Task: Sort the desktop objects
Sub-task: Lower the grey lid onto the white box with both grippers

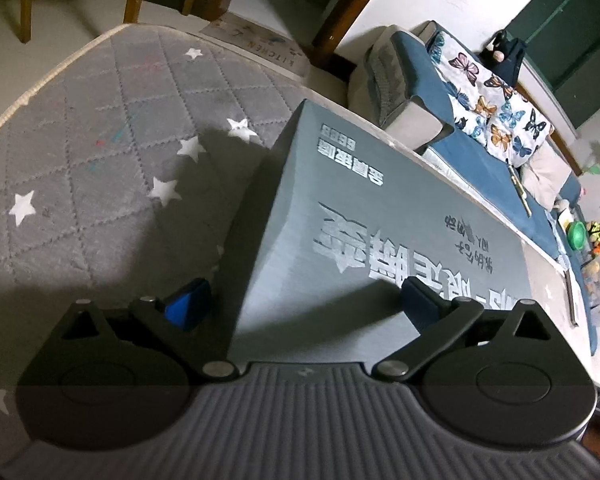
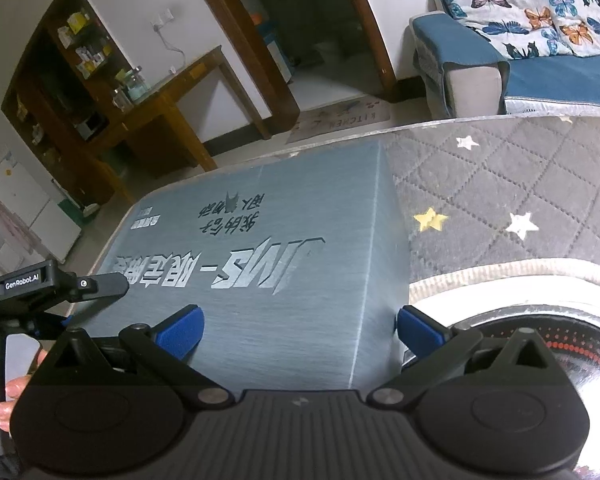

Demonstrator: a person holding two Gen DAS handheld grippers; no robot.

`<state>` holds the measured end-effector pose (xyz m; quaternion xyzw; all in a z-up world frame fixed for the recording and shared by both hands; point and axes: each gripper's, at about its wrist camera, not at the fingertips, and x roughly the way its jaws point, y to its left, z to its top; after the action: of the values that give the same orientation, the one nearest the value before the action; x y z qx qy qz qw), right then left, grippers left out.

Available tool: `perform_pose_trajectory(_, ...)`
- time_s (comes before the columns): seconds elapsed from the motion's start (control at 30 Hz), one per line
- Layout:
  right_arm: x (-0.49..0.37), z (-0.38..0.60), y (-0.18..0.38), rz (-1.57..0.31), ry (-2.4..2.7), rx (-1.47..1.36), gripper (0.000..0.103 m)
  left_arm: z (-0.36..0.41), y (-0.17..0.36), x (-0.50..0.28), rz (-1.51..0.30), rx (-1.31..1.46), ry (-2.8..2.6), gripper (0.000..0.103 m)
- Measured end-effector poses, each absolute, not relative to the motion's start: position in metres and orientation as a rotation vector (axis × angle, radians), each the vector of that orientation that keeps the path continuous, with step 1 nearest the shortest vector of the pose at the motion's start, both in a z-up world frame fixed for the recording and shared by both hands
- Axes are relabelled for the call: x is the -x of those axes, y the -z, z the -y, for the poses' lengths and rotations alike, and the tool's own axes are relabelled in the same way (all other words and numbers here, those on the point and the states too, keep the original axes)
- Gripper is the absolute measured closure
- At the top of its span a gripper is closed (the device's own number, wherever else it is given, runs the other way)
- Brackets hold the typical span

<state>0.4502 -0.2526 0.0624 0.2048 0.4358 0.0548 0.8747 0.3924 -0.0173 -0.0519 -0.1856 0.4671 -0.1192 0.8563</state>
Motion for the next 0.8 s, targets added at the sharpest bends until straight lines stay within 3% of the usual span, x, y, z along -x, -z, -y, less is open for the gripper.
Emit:
perform_pose_trajectory(0.4, -0.45, 0.251, -0.07, -0.886, -0.115, -0.459, 0.0, 0.025, 0.029, -0.386, -0.94, 0.36, 0.265, 0.002)
perform_pose_trajectory(0.8, -0.44, 0.243, -0.119, -0.777, -0.127, -0.425, 0.0, 0.021, -0.015, -0.364, -0.873, 0.395, 0.264, 0.001)
